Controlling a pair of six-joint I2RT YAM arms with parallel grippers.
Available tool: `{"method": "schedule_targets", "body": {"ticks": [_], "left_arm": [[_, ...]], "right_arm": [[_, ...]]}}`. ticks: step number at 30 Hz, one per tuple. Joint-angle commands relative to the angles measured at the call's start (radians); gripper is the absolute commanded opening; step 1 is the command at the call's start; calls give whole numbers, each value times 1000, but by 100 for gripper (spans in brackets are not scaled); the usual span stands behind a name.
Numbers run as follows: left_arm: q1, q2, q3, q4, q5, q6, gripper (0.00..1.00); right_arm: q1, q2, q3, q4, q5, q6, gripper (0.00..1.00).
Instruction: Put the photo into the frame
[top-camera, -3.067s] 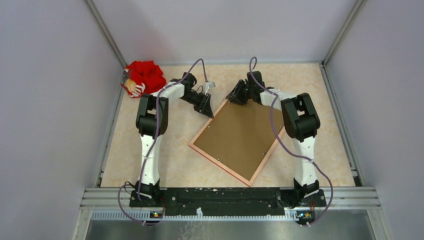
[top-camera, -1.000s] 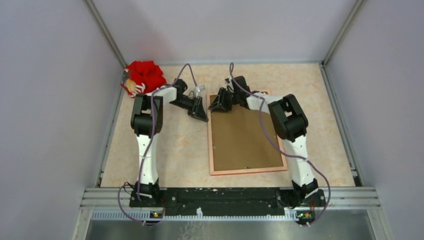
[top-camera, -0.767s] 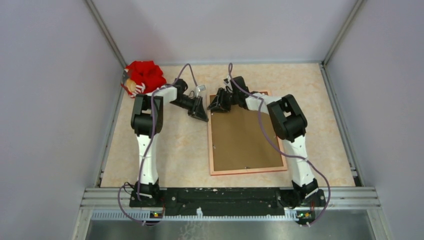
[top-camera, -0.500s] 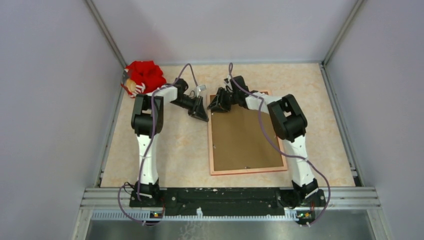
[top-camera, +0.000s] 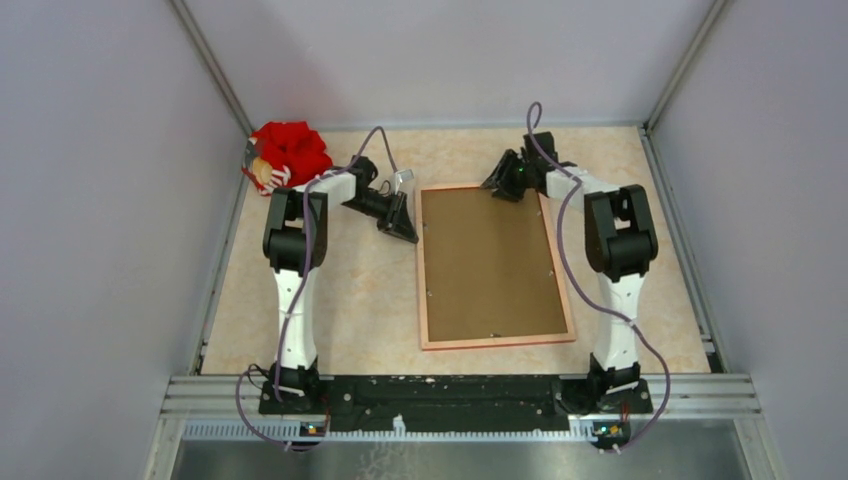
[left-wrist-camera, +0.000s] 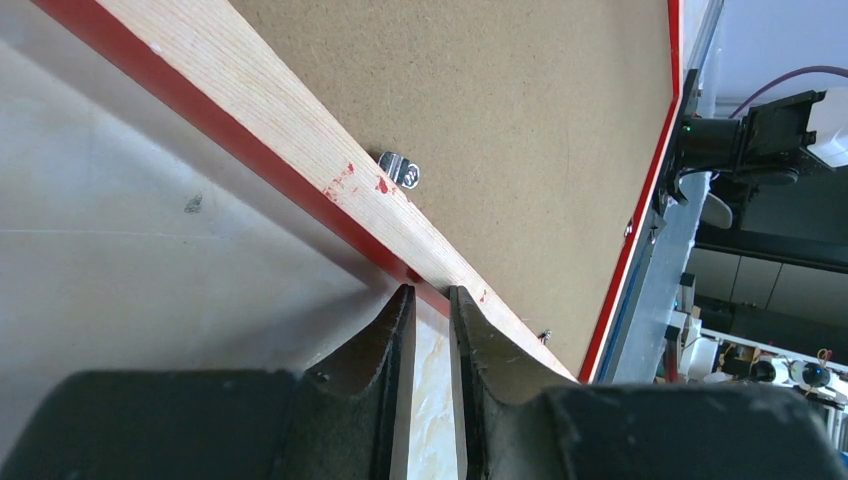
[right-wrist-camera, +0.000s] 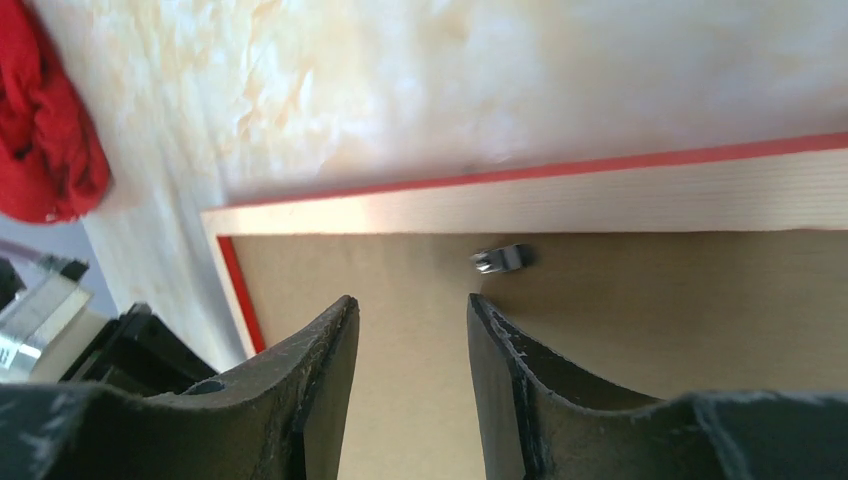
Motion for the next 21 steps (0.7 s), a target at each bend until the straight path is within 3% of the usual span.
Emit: {"method": "schedule_targets", "body": {"ticks": [1,21], "left_arm": [[-17,6,5,51,-87,45,24],[-18,6,30,16,-99,88,23]], "right_arm": [[-34,-43,-25,-17,74,-31,45],[-52,102,117,-20,34,-17,38]]}}
